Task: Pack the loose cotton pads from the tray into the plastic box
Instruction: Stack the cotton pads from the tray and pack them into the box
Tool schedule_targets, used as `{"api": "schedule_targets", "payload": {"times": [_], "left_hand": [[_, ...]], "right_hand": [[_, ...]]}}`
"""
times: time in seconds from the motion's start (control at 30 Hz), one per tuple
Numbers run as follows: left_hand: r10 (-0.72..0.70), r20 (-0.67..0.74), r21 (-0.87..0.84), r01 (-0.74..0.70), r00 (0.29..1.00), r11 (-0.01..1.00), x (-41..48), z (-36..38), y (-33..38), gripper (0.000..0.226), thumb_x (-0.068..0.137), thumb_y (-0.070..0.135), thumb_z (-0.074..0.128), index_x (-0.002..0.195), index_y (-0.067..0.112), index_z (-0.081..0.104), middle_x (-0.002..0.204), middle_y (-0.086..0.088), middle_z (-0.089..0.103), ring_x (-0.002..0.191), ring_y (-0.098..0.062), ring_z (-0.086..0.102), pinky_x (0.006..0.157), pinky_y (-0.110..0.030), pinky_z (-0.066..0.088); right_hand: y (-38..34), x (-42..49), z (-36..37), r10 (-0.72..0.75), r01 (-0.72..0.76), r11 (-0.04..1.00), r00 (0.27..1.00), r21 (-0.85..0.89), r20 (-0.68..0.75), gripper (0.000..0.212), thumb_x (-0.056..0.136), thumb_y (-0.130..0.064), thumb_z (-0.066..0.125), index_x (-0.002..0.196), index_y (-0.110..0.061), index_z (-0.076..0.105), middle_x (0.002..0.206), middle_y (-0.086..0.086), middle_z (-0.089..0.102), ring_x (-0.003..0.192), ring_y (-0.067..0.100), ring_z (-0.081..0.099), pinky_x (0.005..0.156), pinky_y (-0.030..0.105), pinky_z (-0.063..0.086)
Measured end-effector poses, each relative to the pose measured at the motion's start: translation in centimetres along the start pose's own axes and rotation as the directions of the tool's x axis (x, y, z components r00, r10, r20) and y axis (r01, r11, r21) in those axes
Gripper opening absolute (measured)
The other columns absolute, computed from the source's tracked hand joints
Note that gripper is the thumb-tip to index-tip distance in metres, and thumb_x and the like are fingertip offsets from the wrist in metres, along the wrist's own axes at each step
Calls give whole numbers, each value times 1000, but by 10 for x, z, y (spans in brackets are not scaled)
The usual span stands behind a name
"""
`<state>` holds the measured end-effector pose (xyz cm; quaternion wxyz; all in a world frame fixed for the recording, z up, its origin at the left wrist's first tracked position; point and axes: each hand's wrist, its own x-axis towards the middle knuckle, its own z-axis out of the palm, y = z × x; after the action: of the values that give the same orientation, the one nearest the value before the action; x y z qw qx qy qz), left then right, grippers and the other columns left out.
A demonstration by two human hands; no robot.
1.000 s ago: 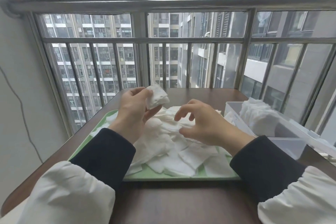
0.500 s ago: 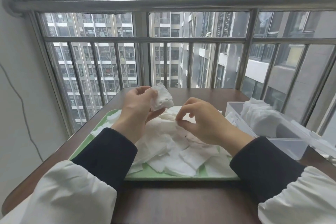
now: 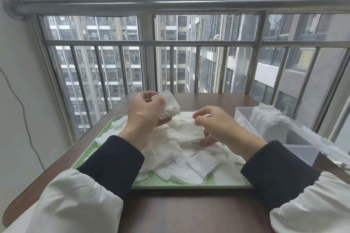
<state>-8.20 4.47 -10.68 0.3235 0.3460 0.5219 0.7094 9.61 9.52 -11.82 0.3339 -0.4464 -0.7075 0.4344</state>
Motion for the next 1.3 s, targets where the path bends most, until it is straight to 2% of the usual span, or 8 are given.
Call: {"api": "schedule_targets", "payload": {"times": [0.2,0.37,0.5,0.6,0.77,1.0,1.2,1.3], "left_hand": [[71,77,55,-75,995,996,-4,0,-3,21,95,16,70,112,18,59,123,-14,59,97,-27,69,57,-27,59],[94,144,83,-107,985,991,-4,-4,-3,39,85,14,80,118,22,59,125,-16,61,108,-29,67,60,-24,58],[99,229,147,-135,968,980,-6,-2,-3,53,80,11,84,125,21,58,109,-11,73,88,-23,75,60,-24,57],[110,329,183,-178,938,967,-10,0,-3,48,81,16,84,121,24,60,94,-2,79,80,-16,76,58,-22,56],[149,453,150,-239,879,959,-14,5,-3,26,87,9,76,108,23,68,92,0,80,84,-20,77,70,-36,64],[112,497,183,-229,861,956,-15,6,-3,10,96,23,68,100,24,77,95,-1,79,89,-20,77,66,-29,61],[51,510,177,-163,858,971,-16,7,-3,25,90,36,74,105,17,75,95,-3,78,85,-18,75,63,-27,58],[113,423,182,-207,899,961,-13,4,-7,15,88,18,76,103,16,73,92,0,78,80,-12,74,62,-23,56]], "right_hand": [[1,-1,-2,-122,122,992,993,-35,1,18,84,-7,68,96,-19,71,86,4,66,65,11,61,49,20,49],[-11,-3,-12,-225,241,934,970,262,-90,13,75,-9,66,76,-18,75,75,-1,69,69,12,61,60,23,50],[-14,-4,-21,-364,308,840,930,447,43,28,83,6,68,104,-11,74,87,1,73,85,18,67,72,27,56],[-15,-4,-24,-410,317,816,907,483,97,53,70,-6,86,120,-6,67,102,13,75,97,29,71,84,39,60],[-12,-3,-19,-351,336,879,936,339,-20,56,65,-7,89,115,-11,66,96,15,75,85,30,75,70,34,60],[-9,0,-18,-318,331,922,943,203,-92,49,66,-14,92,108,-17,67,91,11,74,76,21,72,63,28,58],[-4,3,-16,-384,309,890,904,-334,-188,46,71,-57,81,98,-23,64,72,-7,63,64,7,59,54,14,39],[-4,6,-17,-369,285,899,902,-334,-225,28,90,-53,64,93,-26,61,78,-6,66,71,12,63,65,32,52]]}}
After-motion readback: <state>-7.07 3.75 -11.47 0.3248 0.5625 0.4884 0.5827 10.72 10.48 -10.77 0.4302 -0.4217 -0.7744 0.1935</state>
